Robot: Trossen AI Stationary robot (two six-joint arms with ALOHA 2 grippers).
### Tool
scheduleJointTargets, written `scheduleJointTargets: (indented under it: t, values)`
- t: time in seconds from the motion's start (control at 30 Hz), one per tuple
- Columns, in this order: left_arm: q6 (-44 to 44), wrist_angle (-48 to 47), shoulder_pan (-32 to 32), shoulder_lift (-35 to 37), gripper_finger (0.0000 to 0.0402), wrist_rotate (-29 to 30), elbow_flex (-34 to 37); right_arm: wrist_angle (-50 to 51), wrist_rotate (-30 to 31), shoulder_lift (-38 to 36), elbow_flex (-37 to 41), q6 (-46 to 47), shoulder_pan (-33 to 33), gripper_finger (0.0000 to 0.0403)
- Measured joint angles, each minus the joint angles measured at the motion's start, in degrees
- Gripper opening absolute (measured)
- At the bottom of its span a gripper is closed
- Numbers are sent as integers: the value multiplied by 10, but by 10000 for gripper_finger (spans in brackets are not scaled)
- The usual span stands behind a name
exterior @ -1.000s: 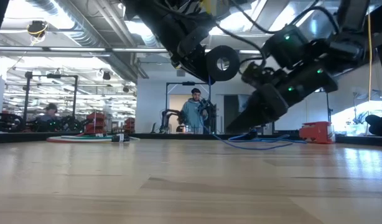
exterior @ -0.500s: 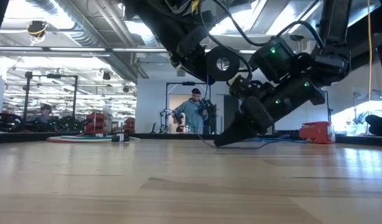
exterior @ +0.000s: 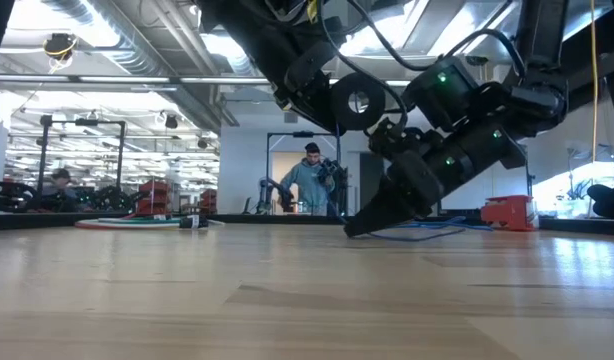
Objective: Coil cords
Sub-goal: Coil the blue wire onto the spool
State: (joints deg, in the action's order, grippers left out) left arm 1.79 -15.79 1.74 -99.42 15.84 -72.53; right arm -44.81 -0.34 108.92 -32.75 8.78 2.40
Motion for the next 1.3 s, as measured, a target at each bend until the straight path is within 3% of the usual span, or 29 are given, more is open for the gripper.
scheduleJointTargets:
  t: [0.13, 0.37, 0.47, 0.8, 1.03, 1.3]
  values:
    - [-1, 1, 0, 0, 1, 0, 0, 5, 44, 0, 0, -5, -8, 124]
    - [0, -3, -1, 0, 1, 0, 0, 16, 53, -9, 7, -40, -5, 17]
    - [0, -3, -3, 0, 1, 0, 0, 29, 68, -34, 28, -43, -5, 15]
    - [1, -21, -6, 0, 1, 0, 0, 135, 137, -255, 137, -17, -5, 8]
    - [-5, -23, 1, 0, 1, 15, 0, 206, 148, -428, 148, -12, -6, 4]
    - [-64, -56, 25, -4, 1, 76, 0, 228, 148, -526, 147, -14, -6, 3]
